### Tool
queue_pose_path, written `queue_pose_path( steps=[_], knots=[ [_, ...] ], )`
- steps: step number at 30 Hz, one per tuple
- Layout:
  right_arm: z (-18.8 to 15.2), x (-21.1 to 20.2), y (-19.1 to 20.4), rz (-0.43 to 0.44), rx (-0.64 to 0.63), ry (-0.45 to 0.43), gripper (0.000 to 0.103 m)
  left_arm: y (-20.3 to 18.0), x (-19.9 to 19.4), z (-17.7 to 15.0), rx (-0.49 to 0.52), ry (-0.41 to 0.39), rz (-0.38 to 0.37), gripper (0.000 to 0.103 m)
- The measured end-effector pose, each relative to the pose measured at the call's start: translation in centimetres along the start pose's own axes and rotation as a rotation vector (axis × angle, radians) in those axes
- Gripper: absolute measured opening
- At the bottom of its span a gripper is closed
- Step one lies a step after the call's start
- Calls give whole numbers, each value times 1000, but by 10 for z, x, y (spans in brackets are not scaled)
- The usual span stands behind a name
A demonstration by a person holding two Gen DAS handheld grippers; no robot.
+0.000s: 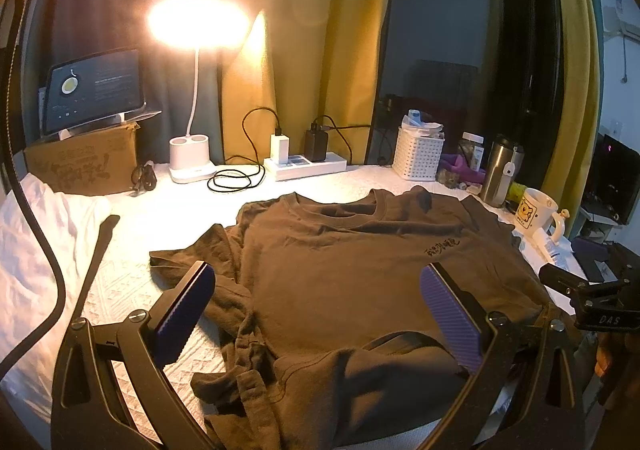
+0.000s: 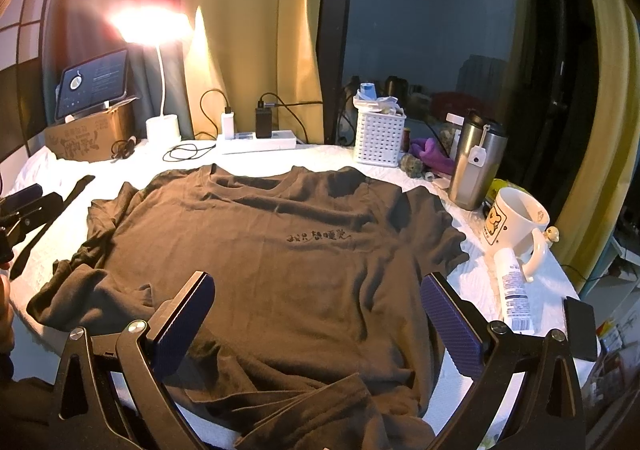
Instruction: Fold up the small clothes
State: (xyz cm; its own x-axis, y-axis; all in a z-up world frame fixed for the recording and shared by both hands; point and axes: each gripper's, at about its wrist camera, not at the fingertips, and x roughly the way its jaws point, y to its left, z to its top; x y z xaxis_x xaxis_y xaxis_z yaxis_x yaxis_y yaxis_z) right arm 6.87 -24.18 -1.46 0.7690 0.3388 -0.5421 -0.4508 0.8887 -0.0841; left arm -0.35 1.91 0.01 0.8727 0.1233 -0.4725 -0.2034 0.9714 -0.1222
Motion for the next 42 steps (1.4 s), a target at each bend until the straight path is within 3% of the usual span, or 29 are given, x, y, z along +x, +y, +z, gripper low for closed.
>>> queue_pose_path(
  steps=[9,42],
  knots=[
    [-3,9,-1,2,17,32,103,-9,19,6,7,39,-2,101],
    [31,108,-118,-66,127,178,103,-51,128,39,10,206,17,101]
  ],
)
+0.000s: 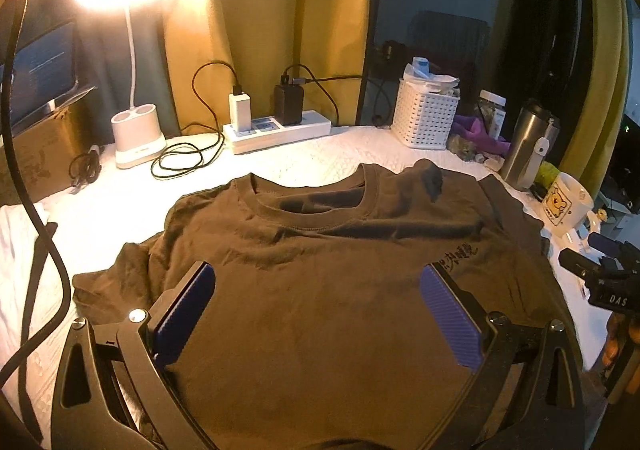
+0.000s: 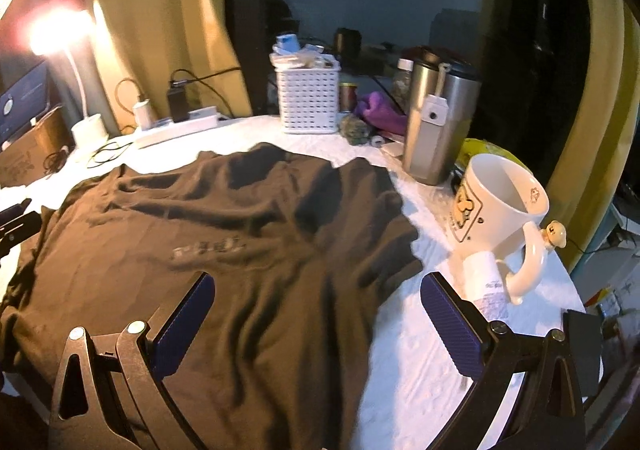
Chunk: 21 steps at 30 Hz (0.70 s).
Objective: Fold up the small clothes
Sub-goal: 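Grasp the side edge of the brown t-shirt with the right gripper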
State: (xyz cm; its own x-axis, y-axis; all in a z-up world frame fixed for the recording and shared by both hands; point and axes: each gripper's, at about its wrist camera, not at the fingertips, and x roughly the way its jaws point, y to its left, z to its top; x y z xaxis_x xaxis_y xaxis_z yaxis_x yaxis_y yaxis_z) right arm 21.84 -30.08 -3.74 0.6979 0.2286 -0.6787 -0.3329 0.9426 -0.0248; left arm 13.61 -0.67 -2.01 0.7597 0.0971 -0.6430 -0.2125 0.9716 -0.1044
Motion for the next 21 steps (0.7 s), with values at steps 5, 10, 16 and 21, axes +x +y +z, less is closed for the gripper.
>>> queue_pose_path(
  steps=[5,10,16,21],
  knots=[
    [8,24,-26,11,39,29,103,1,17,8,-4,20,21,101],
    [21,51,-46,31,60,55,103,3,29,14,-6,33,37,101],
    [38,88,-53,41,30,101,91,9,41,21,-14,41,61,101],
    [50,115,-52,19,12,134,85,16,48,26,-22,45,80,101]
  ],
)
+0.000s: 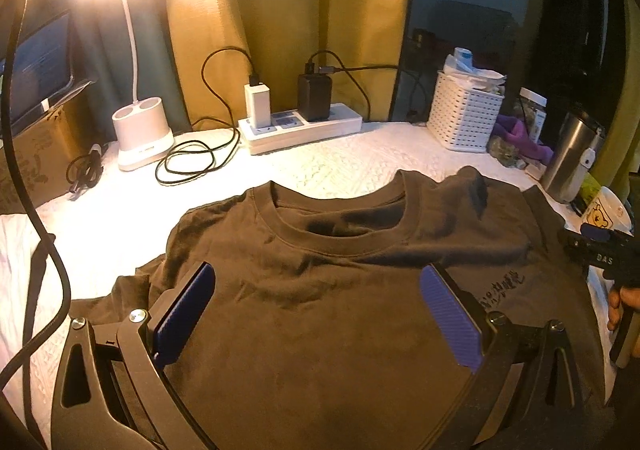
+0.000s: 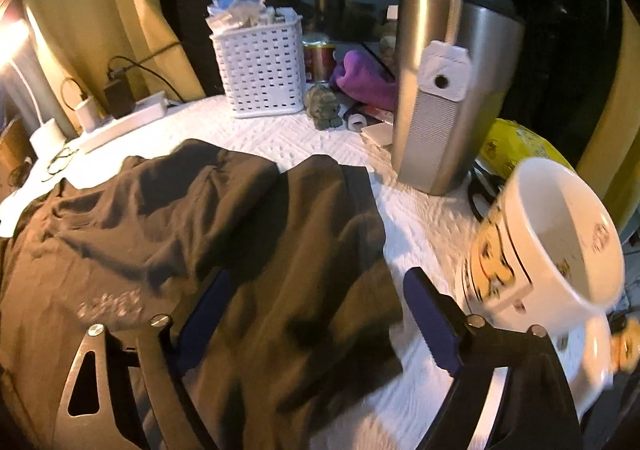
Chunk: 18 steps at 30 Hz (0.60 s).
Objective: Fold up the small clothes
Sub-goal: 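Grasp the side edge of the brown t-shirt with the right gripper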
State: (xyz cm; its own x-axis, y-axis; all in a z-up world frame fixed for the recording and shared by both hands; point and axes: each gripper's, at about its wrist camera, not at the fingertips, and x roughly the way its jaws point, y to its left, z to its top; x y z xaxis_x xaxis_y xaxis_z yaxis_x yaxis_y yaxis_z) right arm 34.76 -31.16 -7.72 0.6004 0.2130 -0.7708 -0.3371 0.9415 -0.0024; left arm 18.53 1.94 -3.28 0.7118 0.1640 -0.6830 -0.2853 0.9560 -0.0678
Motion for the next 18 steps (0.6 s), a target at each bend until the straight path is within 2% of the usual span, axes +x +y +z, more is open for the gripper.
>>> queue_pose_path(
  steps=[9,12,13,15,16,17,18],
  knots=[
    [17,37,4,-85,-61,44,80,11,10,3,-12,17,27,101],
    [14,41,0,-47,-41,41,75,16,12,2,-23,24,36,101],
    [15,41,0,-26,-40,40,71,17,12,2,-27,28,37,101],
    [14,39,4,-1,-55,33,48,19,12,1,-32,31,37,101],
    [15,38,7,15,-66,31,42,20,12,1,-34,32,37,101],
    [15,38,10,30,-72,32,26,20,12,1,-36,32,34,101],
    [15,38,12,40,-73,34,16,21,11,1,-37,33,31,101]
  ],
)
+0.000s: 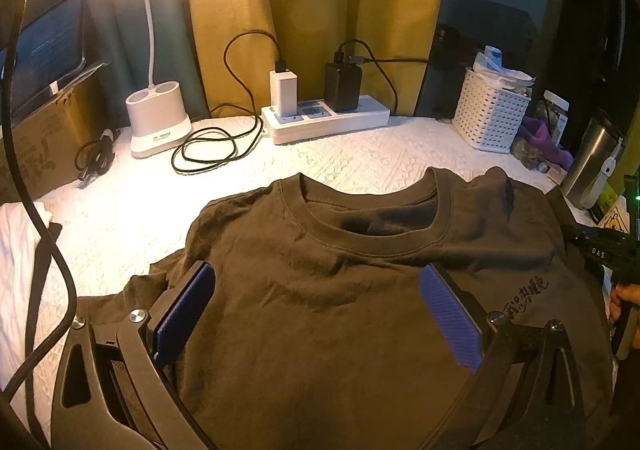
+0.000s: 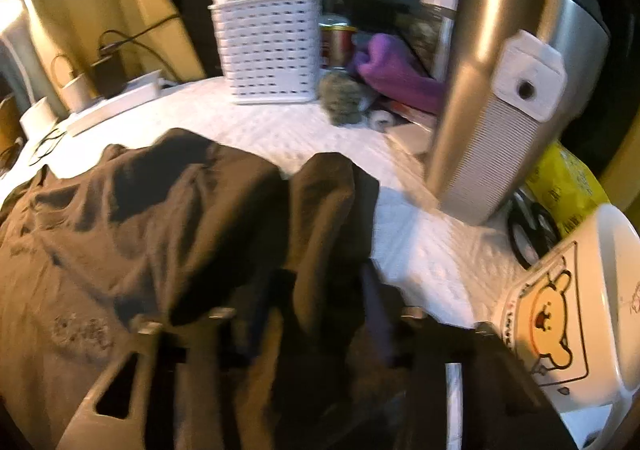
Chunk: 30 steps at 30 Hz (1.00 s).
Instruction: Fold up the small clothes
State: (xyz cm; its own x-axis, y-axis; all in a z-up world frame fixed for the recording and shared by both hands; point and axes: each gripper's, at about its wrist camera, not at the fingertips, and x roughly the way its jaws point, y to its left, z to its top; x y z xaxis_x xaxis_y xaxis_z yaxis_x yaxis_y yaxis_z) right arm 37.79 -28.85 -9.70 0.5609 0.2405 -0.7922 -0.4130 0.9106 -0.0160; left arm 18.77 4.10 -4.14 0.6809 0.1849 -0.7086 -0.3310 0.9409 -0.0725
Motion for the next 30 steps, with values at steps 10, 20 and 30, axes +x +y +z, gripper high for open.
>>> queue_pose_path(
  steps=[10,20,30],
  knots=[
    [13,-36,12,-19,17,-79,9,14,-13,-2,-16,-16,-11,101],
    [22,-90,67,2,-76,-149,9,43,-31,-12,-52,-38,-26,101],
    [-1,-62,127,68,-120,-34,9,73,-42,-25,-104,-44,-43,101]
  ],
)
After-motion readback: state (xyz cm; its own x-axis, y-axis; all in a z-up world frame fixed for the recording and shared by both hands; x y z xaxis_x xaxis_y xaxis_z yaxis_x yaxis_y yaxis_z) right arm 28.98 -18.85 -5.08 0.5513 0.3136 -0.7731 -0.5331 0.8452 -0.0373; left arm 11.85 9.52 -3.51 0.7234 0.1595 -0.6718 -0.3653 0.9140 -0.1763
